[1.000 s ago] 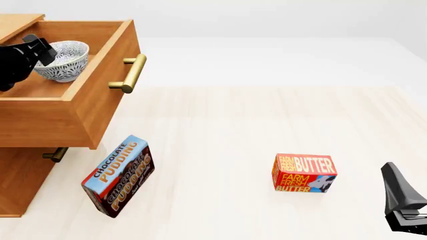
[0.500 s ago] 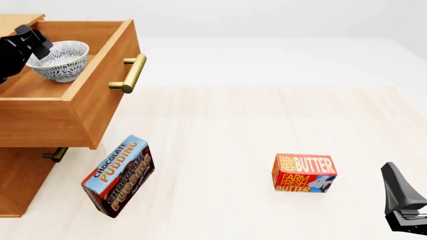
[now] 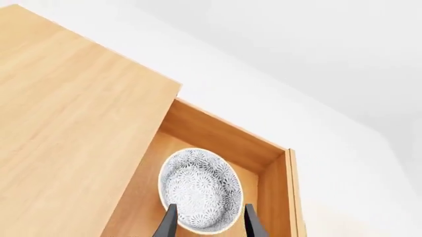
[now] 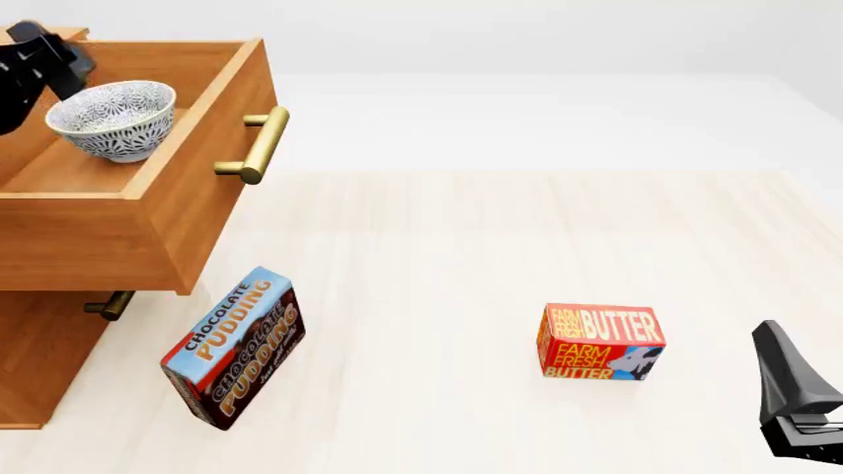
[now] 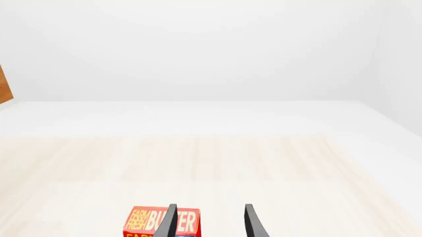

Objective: Put the bowl in the top drawer of the cabinet.

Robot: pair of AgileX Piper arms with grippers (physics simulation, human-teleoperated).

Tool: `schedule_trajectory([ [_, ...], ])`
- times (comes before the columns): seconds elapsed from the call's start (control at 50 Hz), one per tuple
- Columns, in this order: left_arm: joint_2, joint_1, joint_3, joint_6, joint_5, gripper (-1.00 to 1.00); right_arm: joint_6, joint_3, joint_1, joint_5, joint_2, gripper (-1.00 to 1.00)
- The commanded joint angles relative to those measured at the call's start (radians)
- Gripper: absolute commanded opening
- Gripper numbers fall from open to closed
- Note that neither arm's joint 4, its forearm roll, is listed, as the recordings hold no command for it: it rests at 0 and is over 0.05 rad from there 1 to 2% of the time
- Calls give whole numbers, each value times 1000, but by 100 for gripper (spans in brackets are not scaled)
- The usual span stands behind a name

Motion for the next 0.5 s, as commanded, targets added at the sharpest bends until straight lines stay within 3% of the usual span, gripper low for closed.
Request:
schedule_trajectory([
  [0.02,-67,-31,1,-4,31,100,-1,1,1,0,-2,100],
  [0.5,-174,-80,49,40,70,100,-1,1,1,0,-2,100],
])
